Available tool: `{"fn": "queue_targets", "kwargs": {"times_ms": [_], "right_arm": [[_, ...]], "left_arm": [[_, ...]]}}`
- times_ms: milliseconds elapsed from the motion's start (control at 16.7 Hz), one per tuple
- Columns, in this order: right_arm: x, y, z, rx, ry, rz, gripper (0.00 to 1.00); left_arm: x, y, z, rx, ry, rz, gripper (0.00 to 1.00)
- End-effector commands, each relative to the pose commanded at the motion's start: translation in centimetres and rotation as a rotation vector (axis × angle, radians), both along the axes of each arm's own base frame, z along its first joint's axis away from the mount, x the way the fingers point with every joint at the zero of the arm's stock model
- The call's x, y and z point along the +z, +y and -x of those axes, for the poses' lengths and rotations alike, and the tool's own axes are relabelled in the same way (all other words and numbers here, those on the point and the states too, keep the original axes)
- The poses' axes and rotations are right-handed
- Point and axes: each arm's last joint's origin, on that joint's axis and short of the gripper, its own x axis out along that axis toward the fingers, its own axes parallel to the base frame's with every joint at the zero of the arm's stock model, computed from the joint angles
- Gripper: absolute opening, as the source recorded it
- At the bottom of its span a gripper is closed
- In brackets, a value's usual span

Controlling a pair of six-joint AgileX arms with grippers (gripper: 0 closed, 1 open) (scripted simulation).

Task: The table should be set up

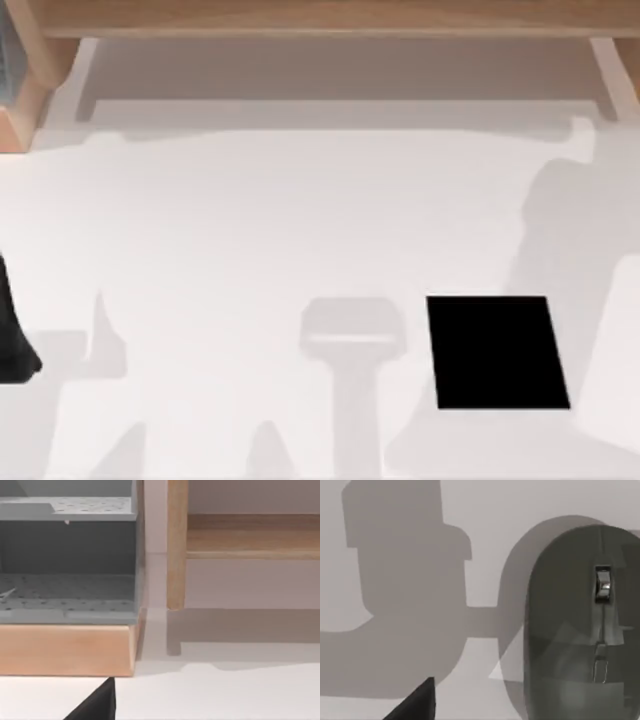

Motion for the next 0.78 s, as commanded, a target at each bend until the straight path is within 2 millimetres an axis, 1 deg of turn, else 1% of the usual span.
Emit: {"fn": "queue_targets", "kwargs": {"times_ms": [240,600,780], "right_arm": [[-0.3,0.0,0.0,-0.001,-0.007,0.006,1.00],[-2.7,0.0,-0.5,-0.004,-0.008,0.008,1.00],[-2.7,0.0,-0.5,-0.004,-0.008,0.008,1.00]], "left_arm": [[0.0,0.0,0.0,0.000,0.000,0.000,1.00],[0.0,0.0,0.0,0.000,0.000,0.000,1.00],[0.0,0.0,0.0,0.000,0.000,0.000,1.00]]}}
